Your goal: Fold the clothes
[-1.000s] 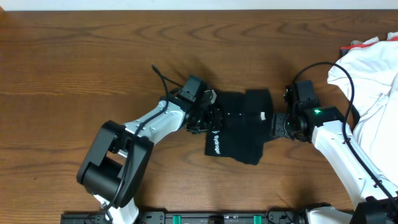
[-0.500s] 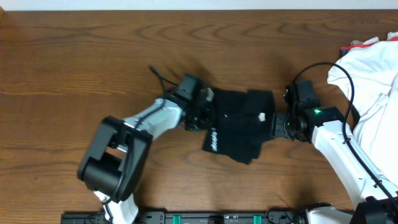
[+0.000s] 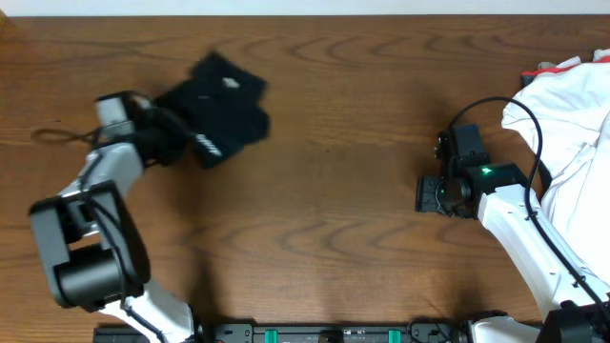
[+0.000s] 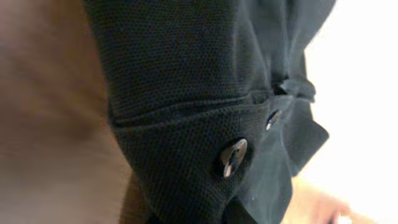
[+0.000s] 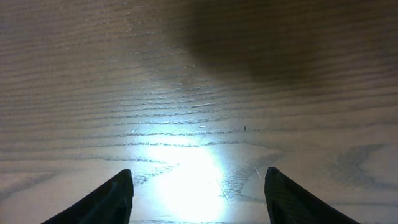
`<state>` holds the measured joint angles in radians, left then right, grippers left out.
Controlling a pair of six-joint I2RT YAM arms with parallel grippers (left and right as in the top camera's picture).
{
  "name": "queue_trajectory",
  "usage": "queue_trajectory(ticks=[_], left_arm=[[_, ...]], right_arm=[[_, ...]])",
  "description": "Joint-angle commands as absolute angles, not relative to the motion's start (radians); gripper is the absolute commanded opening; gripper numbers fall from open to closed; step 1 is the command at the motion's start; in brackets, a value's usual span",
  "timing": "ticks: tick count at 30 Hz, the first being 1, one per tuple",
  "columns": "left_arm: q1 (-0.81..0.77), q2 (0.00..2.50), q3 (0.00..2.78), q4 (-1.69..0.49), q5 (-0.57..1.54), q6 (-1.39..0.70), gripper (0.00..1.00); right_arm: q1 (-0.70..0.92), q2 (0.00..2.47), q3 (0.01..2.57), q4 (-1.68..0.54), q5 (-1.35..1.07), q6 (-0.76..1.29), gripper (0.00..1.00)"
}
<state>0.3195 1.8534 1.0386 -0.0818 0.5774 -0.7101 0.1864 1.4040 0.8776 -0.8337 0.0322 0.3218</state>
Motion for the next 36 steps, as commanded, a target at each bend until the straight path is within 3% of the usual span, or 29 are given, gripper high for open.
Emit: queue_trajectory(ticks=[1,15,36], left_arm=[[0.416,1.841,1.034,-0.08,0.476,-0.791,0.06],[0.599,1.923,1.026,-0.263,0.342,-0.989,0.06],[0.527,1.922,1.023,-0.392,0.365,-1.03,0.06]], right_arm=[[0.182,1.395,0.883,-0.844,0.029,0.336,0.64],[0.182,1.395,0.883,-0.883,0.029,0.344,0.63],[0.182,1.395,0.883,-0.883,0.035,0.343,0.63]])
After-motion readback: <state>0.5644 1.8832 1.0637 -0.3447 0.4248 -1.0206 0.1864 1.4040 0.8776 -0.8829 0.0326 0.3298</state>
